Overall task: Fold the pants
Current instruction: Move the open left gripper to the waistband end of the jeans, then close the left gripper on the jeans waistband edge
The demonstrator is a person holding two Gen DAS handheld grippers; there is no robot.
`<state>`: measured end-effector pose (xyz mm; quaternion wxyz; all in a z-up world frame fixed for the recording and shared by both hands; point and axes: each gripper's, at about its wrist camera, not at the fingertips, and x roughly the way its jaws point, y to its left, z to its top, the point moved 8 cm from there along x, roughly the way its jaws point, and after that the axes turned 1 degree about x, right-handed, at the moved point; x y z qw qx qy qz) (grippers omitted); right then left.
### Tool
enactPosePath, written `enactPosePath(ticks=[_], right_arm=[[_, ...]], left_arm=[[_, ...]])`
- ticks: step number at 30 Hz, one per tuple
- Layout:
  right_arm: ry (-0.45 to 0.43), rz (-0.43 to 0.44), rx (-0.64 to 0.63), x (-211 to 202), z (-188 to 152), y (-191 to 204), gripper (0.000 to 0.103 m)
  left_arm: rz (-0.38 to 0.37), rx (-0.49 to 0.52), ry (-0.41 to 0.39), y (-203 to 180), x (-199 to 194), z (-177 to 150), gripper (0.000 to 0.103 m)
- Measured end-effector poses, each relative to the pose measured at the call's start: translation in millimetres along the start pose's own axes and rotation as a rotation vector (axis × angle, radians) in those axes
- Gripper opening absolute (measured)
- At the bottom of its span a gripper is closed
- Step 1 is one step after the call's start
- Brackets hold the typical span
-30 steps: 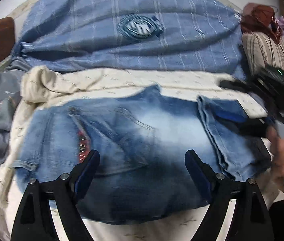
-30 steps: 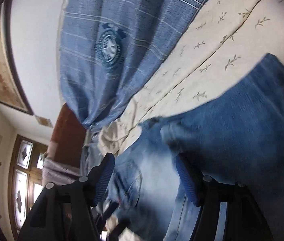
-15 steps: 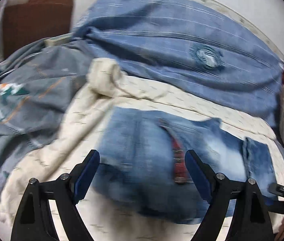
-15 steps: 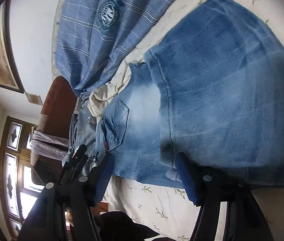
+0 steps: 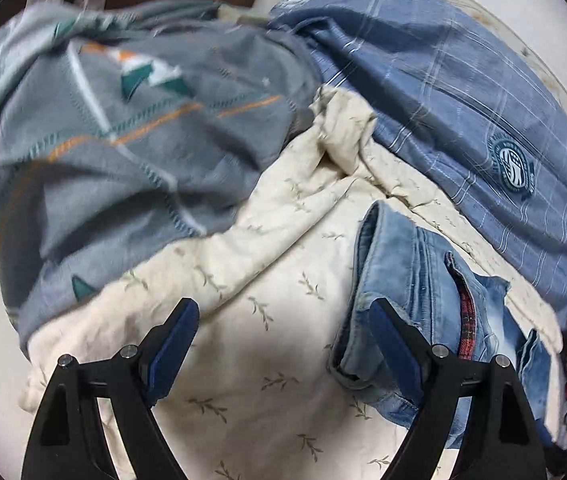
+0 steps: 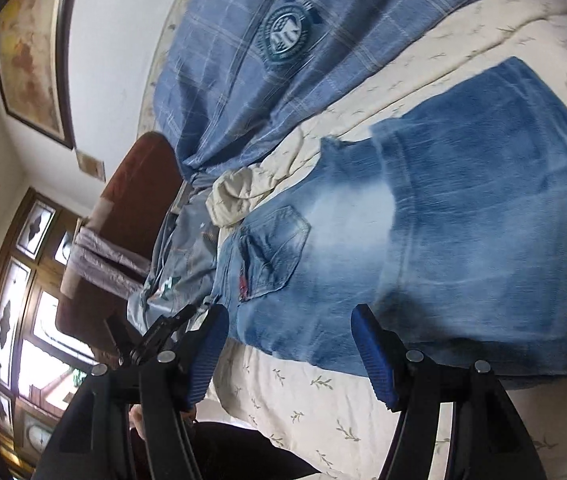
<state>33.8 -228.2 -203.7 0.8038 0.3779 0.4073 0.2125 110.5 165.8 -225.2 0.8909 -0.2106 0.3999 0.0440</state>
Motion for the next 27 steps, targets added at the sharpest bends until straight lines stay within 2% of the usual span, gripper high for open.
enactPosePath(ticks=[5, 11, 15, 22, 27], right_arm=[[0.002, 0.001, -0.034, -0.5, -0.2, 6.1, 0.067], [-0.013, 0.001, -0.040, -5.3, 3.6, 5.9, 0.067], [-0.018, -0.004, -0.042, -8.2, 5.9, 3.5, 0.067], [-0.015, -0.024, -0.062, -7.3, 4.5, 3.1, 0.067], [-0.017, -0.045, -0.088, -8.2, 3.1, 3.6, 0.067]], left_arm=[[-0.124, -0.035, 0.048, -14.5, 4.6, -6.5, 0.087], [-0.158, 0.024, 0.130, -43.8, 12.4, -22.8, 0.087], [-0.202, 0.010, 0.176, -53.3, 13.6, -36.3, 0.087], [-0.304, -0.134, 0.302, -58.1, 23.0, -63.5, 0.087], [-0.347, -0.189, 0.301, -66.1, 27.9, -63.2, 0.088]])
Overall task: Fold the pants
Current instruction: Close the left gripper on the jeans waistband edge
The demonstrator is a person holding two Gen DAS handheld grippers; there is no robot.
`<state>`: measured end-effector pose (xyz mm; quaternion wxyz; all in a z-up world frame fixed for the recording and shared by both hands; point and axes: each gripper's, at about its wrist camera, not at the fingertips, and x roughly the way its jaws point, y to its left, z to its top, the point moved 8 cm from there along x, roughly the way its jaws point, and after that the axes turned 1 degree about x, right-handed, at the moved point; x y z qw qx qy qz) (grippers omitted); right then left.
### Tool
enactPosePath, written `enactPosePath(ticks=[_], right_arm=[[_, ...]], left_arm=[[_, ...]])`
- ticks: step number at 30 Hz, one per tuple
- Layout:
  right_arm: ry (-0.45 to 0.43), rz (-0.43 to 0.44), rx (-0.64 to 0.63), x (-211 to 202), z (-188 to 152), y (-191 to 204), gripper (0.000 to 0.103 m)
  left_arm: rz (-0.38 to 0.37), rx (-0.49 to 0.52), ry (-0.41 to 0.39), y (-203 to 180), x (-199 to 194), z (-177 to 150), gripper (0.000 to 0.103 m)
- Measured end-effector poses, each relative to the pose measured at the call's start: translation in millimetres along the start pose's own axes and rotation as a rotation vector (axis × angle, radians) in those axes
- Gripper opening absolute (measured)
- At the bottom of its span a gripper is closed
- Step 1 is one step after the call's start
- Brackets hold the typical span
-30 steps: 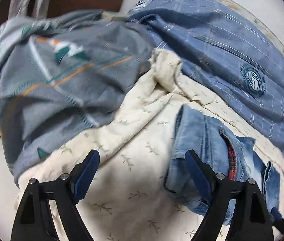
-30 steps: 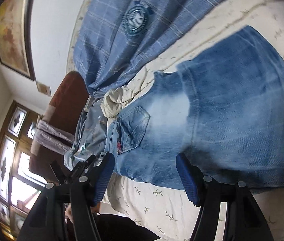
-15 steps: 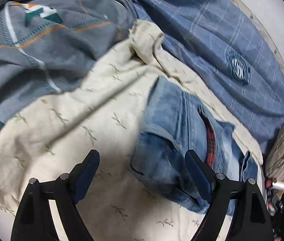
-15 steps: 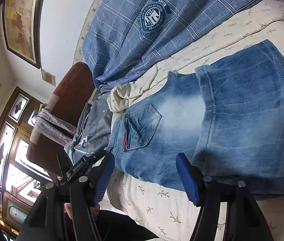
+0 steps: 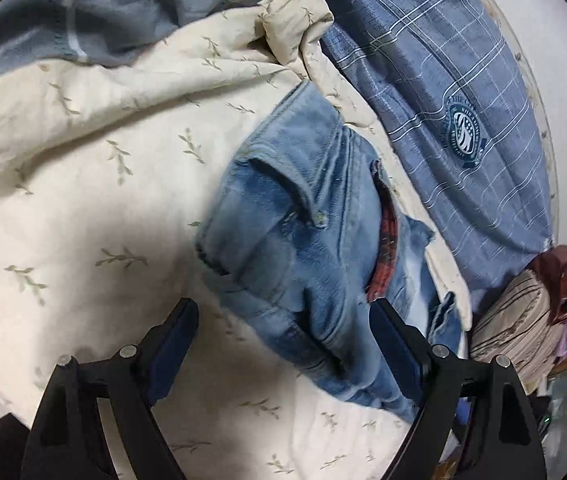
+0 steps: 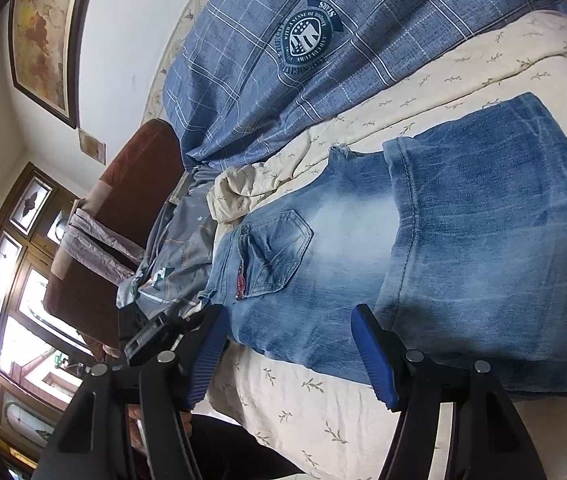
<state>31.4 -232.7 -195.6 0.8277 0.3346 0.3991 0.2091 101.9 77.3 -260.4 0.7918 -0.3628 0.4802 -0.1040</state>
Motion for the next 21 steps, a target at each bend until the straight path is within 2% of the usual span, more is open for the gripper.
enactPosePath(ticks=[8, 15, 17, 19, 21], right_arm=[[-0.021, -0.022, -0.012, -9.4, 1.7, -5.5, 0.067], [-0.038, -0.049, -0.023, -14.2, 4.1, -9.4, 0.067], [-0.043, -0.070, -0.036, -14.5, 3.6, -10.0, 0.067], [-0.058, -0.103, -0.057, -15.4, 3.8, -10.2, 0.067], [-0.068, -0.126, -0.073, -16.5, 4.5, -10.6, 0.067]], left_arm=[[-0.053, -0.083, -0.042, 0.6, 9.7, 16.3, 0.088], [-0.056, -0.082, -0.068, -1.5, 12.7, 18.8, 0.087], [-0.046, -0.080, -0.079, -1.2, 13.1, 20.5, 0.081], [-0.029, -0.074, -0.088, -1.6, 15.0, 22.4, 0.067], [-0.021, -0.067, -0.090, -1.0, 16.5, 23.3, 0.064]])
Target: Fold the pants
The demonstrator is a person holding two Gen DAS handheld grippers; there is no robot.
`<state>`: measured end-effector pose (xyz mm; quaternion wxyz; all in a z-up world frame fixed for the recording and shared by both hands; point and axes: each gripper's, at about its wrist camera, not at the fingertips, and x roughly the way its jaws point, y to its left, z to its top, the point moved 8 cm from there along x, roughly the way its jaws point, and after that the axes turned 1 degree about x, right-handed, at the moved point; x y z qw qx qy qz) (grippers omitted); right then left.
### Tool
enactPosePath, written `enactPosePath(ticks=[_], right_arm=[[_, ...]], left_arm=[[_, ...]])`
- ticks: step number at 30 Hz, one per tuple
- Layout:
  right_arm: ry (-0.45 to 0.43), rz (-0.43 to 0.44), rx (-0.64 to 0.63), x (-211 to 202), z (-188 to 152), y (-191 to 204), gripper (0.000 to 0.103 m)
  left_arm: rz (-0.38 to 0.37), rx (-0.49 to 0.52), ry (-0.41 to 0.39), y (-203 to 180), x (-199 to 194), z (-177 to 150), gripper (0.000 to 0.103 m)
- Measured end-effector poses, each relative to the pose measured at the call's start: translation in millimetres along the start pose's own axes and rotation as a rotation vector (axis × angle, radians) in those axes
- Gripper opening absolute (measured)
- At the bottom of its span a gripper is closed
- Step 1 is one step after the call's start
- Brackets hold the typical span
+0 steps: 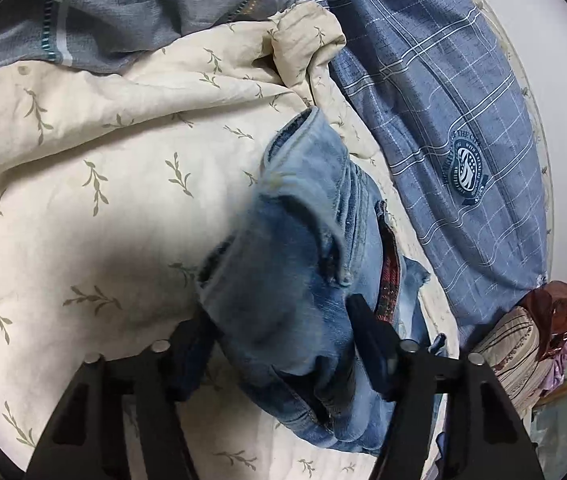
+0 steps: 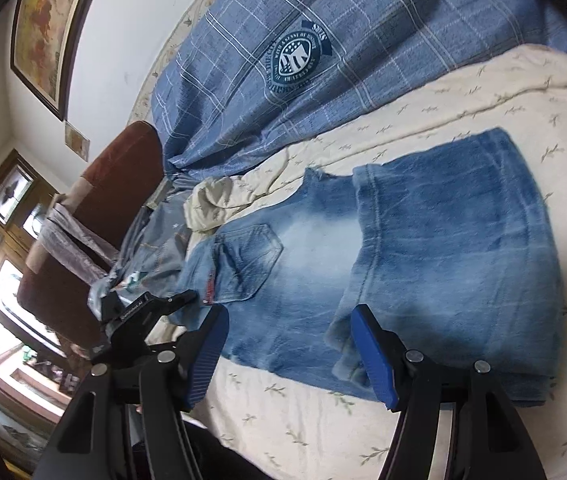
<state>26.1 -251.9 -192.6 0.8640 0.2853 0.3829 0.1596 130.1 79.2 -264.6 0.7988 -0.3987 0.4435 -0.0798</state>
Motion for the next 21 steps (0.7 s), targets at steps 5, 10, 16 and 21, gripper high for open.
enactPosePath(ticks=[5, 10, 16, 21], right_arm=[[-0.019, -0.048, -0.012, -3.9, 1.3, -7.1, 0.067], [-0.036, -0.066, -0.006, -11.9, 3.3, -13.8, 0.067], [-0.072, -0.084, 0.012, -22.6, 8.3, -22.8, 0.065], [-0.092, -0.112, 0.045, -29.6, 12.3, -34.3, 0.061]], left_arm=[[-0.003, -0.017, -0.014, 1.3, 1.8, 2.6, 0.065], [-0.019, -0.037, -0.041, -1.9, 3.8, 4.2, 0.074], [-0.005, 0.065, -0.073, -18.2, 3.8, 3.8, 0.040], [0.022, 0.164, -0.125, -36.4, -2.9, 2.1, 0.035]])
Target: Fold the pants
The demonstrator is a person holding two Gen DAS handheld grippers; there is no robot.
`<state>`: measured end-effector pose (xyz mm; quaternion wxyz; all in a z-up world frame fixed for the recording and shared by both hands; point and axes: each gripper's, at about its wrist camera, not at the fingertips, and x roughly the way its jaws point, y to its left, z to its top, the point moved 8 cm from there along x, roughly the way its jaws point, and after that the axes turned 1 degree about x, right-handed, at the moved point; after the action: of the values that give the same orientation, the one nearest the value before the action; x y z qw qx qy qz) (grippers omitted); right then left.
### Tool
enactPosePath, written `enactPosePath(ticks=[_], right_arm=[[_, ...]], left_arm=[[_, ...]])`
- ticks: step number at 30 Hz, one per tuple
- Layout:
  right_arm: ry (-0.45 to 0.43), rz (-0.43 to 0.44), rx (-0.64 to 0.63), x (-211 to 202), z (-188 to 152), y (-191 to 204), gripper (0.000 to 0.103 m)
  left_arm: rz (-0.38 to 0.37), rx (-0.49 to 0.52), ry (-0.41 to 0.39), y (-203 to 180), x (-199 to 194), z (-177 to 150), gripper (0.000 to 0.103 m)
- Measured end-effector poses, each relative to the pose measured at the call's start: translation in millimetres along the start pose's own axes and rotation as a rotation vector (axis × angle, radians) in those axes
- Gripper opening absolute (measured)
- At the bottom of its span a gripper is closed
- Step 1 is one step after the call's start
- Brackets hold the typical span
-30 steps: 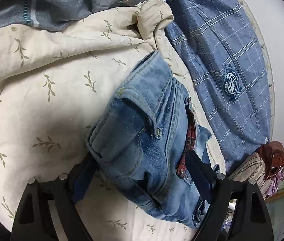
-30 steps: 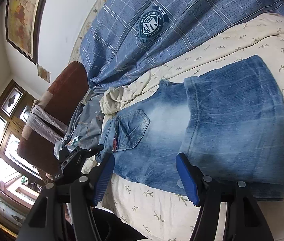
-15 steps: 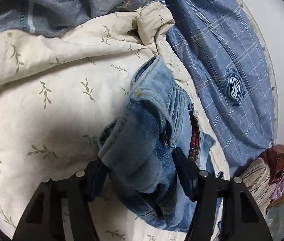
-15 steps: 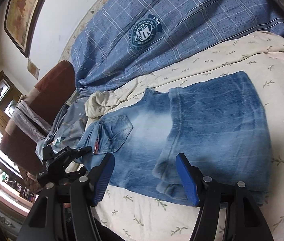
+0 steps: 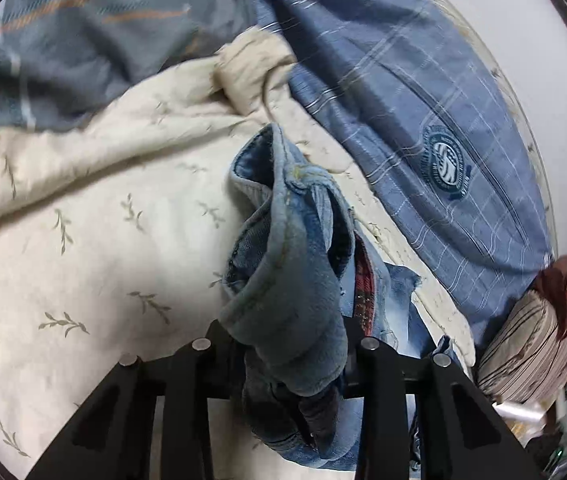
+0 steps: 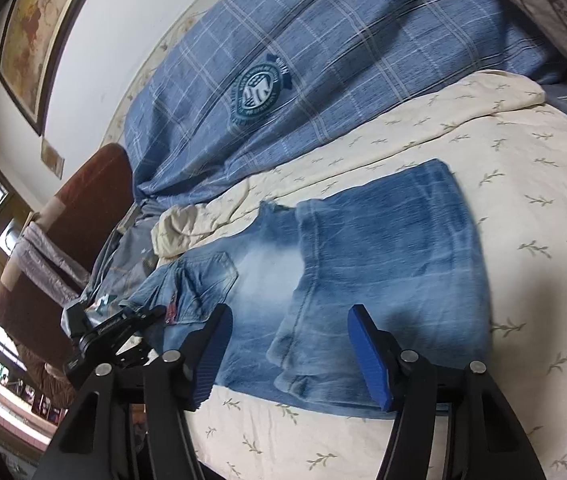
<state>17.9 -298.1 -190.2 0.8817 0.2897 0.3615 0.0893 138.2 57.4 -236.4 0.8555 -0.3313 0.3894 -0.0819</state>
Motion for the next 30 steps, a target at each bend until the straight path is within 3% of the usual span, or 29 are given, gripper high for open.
enactPosePath(ticks=[7, 15, 25, 30], right_arm=[[-0.039, -0.027, 0.085, -9.5, 12.8, -24.8, 0.059], [-0.123, 0.005, 0.228, -36.4, 28.9, -55.0, 0.059], [-0.179, 0.030, 0.317, -63.0, 37.0, -84.3, 0.060], [-0.173, 0.079, 0.342, -65.2, 37.7, -87.8, 0.060]], left_arm=[[0.013, 0.200, -0.070, -49.4, -23.9, 0.4, 0.034], [-0.023, 0.432, -0.084, -131.4, -41.1, -23.6, 0.033], [-0.056, 0.676, 0.005, -213.9, -4.0, -111.0, 0.033], [0.003, 0.846, 0.055, -227.3, 29.1, -168.0, 0.036]])
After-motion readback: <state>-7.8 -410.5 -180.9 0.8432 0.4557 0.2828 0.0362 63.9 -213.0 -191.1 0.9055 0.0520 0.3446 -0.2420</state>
